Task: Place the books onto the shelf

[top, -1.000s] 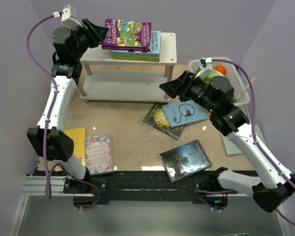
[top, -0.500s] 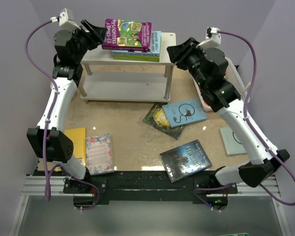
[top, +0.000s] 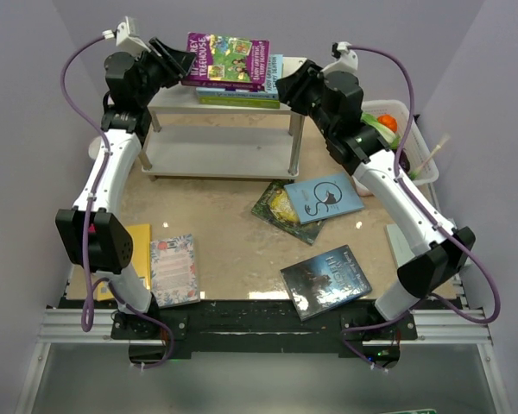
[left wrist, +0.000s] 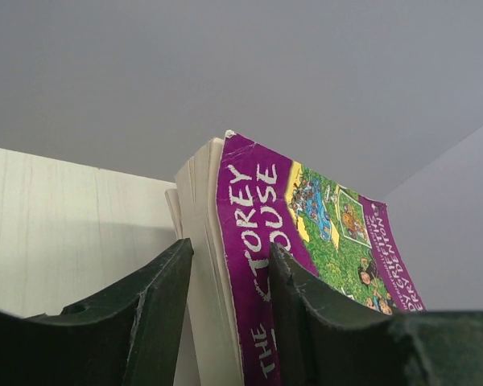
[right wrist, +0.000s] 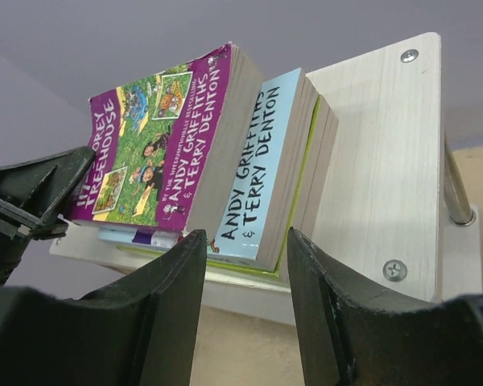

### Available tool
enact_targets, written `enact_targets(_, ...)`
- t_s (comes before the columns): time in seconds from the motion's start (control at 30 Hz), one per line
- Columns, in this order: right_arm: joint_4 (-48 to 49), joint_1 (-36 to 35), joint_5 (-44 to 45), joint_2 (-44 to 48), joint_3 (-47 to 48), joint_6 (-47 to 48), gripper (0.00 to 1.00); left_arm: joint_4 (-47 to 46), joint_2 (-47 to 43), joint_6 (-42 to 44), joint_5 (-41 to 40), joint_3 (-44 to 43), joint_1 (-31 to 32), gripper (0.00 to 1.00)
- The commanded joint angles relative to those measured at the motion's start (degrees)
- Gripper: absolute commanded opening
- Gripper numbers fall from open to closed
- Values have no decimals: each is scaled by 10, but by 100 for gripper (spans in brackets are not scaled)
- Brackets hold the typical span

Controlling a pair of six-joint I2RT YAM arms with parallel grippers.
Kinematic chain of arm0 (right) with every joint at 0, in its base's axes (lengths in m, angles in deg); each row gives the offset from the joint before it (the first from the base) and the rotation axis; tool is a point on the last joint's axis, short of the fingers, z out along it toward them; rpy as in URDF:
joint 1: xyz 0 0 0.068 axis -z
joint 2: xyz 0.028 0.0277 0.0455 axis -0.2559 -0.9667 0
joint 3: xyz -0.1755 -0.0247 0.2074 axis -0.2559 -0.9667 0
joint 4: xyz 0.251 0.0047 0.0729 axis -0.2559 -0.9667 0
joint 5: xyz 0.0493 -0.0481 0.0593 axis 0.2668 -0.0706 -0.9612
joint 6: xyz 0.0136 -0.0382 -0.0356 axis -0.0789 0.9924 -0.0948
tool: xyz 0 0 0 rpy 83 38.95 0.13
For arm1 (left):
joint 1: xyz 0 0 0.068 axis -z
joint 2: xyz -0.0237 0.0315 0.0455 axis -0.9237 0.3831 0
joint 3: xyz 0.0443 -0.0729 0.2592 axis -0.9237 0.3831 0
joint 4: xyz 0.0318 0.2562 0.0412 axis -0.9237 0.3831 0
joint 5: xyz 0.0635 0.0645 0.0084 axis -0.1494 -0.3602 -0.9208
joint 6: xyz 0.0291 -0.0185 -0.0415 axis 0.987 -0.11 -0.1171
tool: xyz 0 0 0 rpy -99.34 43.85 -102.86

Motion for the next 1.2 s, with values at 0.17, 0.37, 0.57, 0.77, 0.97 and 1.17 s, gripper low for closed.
enact_targets(0.17,43,3,-25,-34,72,-1,51,-58,4,-27,55,-24,7,45)
enact_targets(0.37,25,3,-45,-69,112,-3,51,-64,0,-30,61,-22,9,45)
enact_targets(0.57,16,3,-49,-83,119,-7,51,-69,2,-33,67,-20,17,44)
enact_targets(0.77,14,4,-53,-80,116,-4,48,-74,3,-37,70,-19,21,43)
enact_targets(0.97,20,4,-53,-70,105,-2,45,-76,5,-38,73,-17,24,43)
enact_targets(1.17,21,4,-53,-65,97,-1,45,-75,5,-37,68,-16,26,44)
